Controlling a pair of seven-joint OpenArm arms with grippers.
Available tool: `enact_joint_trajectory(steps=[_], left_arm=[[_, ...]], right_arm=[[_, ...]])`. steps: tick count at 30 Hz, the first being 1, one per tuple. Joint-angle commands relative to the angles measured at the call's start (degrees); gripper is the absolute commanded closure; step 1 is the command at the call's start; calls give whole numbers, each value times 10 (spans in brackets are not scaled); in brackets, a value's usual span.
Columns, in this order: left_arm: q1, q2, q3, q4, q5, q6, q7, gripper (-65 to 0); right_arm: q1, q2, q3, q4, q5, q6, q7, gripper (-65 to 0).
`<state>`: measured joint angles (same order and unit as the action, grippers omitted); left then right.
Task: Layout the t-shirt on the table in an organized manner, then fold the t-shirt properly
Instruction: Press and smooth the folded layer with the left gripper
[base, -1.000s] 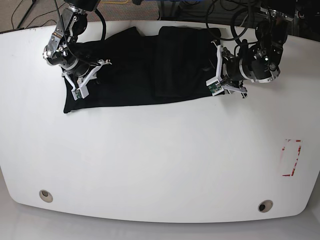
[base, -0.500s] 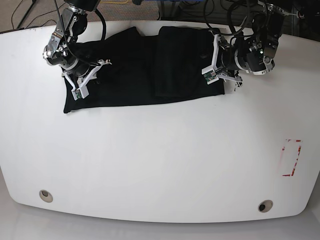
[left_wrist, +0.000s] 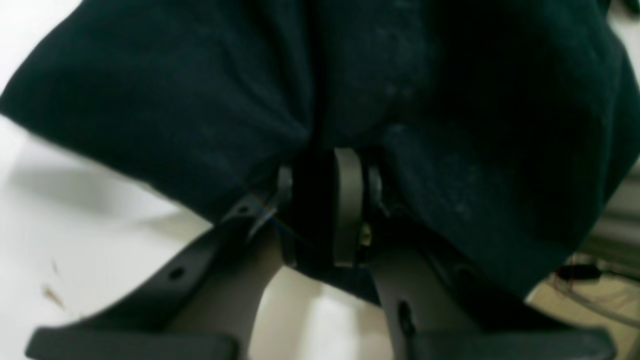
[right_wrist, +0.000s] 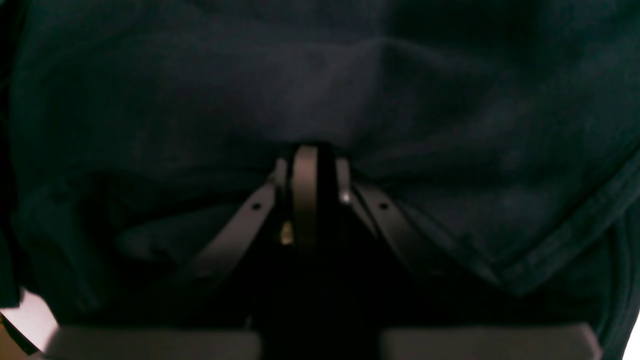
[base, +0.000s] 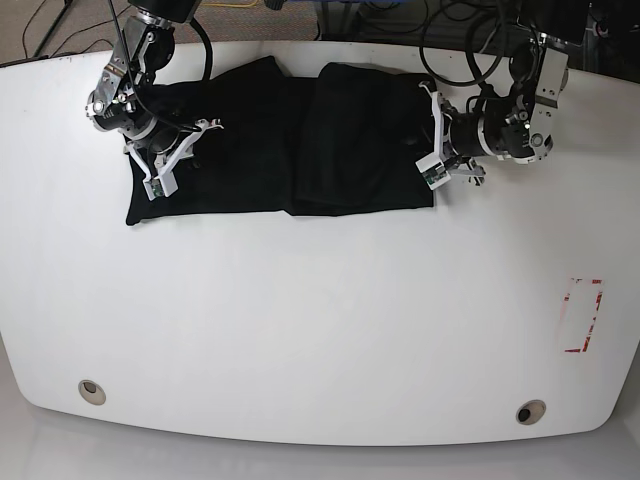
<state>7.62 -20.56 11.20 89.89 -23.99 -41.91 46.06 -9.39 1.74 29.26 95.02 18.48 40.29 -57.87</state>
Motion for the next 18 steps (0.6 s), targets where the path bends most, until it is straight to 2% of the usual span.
enact_joint_trajectory(steps=[1, 7, 9, 15, 17, 18], left_arm=[[0, -9, 0, -35, 83, 19, 73, -93], [-5, -28, 1, -40, 82, 19, 73, -93], [-5, -30, 1, -40, 83, 19, 73, -93], [-5, -36, 0, -41, 84, 19, 73, -93], [-5, -46, 0, -42, 84, 19, 73, -93], [-5, -48, 0, -42, 84, 19, 73, -93]], right_arm=[[5, 2, 1, 1, -16, -3, -22, -40], [13, 3, 3, 2, -16, -3, -27, -44], [22, 4, 4, 12, -16, -3, -39, -73], [41, 4, 9, 77, -16, -3, -87, -290], [45, 2, 25, 110, -14, -3, -100, -352], [47, 0, 30, 117, -12, -3, -102, -361]])
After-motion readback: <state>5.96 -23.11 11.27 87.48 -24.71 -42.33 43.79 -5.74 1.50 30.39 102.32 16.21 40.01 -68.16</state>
